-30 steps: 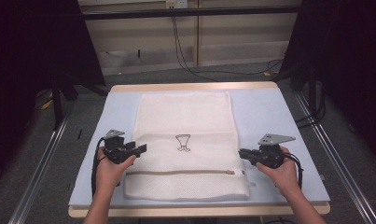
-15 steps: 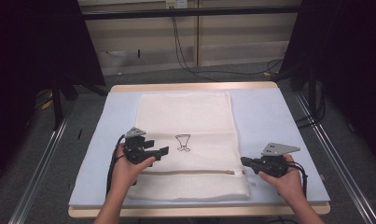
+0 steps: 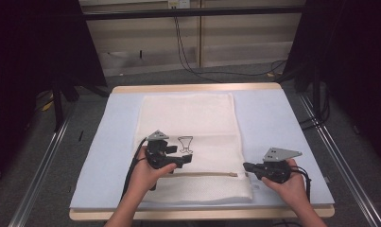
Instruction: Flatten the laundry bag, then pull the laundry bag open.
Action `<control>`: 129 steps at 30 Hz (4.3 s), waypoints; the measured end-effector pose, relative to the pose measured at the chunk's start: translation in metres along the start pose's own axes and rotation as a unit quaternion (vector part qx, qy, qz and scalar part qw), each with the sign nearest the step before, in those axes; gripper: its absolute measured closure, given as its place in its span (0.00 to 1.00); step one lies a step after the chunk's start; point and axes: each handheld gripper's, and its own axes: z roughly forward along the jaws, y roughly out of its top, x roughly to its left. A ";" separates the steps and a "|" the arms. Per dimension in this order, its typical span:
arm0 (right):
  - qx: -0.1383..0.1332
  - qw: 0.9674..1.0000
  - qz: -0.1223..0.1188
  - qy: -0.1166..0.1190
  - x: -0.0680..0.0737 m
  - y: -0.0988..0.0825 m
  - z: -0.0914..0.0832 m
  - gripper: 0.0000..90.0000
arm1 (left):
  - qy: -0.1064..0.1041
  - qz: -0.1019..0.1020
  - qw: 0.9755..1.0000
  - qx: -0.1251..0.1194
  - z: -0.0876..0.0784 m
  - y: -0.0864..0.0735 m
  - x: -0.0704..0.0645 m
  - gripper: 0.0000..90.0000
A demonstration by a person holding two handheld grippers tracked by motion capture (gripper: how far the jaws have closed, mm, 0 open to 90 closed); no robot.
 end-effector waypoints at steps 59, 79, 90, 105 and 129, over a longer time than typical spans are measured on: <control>0.012 1.000 -0.012 0.014 0.007 0.002 0.005 1.00 | -0.101 -0.065 0.987 0.107 0.092 0.008 -0.070 0.64; 0.042 0.999 -0.012 0.019 0.006 -0.007 0.013 1.00 | -0.121 -0.133 0.972 0.149 0.114 0.005 -0.073 0.74; 0.043 0.999 -0.004 0.022 0.005 -0.008 0.013 1.00 | -0.127 -0.157 0.966 0.164 0.119 0.002 -0.075 0.77; 0.051 0.999 -0.006 0.019 0.006 -0.010 0.015 1.00 | -0.112 -0.186 0.962 0.167 0.130 -0.001 -0.076 0.96; 0.047 0.999 0.003 0.015 0.007 -0.012 0.015 1.00 | -0.112 -0.195 0.961 0.159 0.095 0.003 -0.054 0.97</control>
